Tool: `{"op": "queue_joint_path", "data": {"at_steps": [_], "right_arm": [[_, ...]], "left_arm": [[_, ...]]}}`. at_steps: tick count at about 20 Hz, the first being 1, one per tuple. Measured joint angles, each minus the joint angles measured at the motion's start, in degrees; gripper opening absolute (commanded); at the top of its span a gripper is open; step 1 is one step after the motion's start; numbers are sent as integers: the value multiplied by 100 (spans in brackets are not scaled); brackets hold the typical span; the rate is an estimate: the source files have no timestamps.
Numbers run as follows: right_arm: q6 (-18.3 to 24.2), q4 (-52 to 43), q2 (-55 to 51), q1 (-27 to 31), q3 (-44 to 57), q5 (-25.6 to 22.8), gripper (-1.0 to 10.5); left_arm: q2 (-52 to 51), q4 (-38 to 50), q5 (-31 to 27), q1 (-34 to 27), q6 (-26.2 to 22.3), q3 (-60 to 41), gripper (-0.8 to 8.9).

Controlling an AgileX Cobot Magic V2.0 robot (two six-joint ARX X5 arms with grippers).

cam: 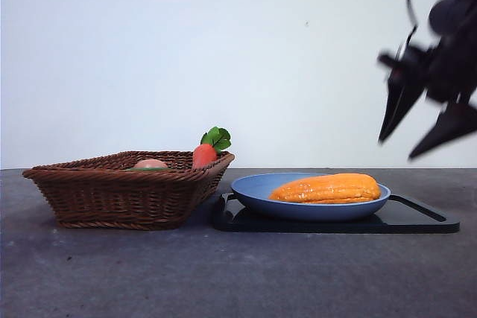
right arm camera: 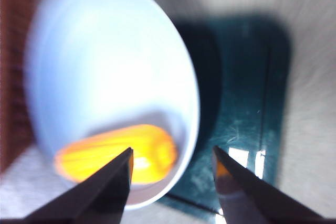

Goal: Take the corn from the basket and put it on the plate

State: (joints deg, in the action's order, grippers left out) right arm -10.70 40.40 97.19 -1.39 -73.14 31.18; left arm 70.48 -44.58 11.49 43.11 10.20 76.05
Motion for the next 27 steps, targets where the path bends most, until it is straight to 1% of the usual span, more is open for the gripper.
{"op": "queue_joint_path", "data": {"at_steps": [3,7,8,10,12,15,18,21,23,27], "right_arm": [[63,308,-1008,-39,0,0,245],[238,994,-2516,-426,0,-66,244],[291,1222,-2907,-570,0,-232,244],[363,1716,-3539,-861,0,-721,243],[415,2175,-4092,-1130,9,-1001,225],[448,2533,-4881,-1447,249,-1021,126],[450,2603,-5733,-1517,953,-1019,16],[450,2623,-6406,-1517,1759,-1014,2],[444,2627,-6765,-1517,2212,-925,2],[422,2627,-7018,-1517,2465,-887,2]], "left_arm": [[0,0,0,-164,-20,0,324],[0,0,0,-339,-20,0,306],[0,2,-2,-361,-20,0,289],[0,0,-4,-393,-22,0,260],[0,0,-4,-400,-20,0,237],[0,0,-4,-400,-20,0,159],[0,0,-2,-400,-20,0,4],[0,0,-2,-400,-20,0,6],[0,-2,-2,-400,-20,0,6],[0,0,-2,-400,-20,0,6]]}}
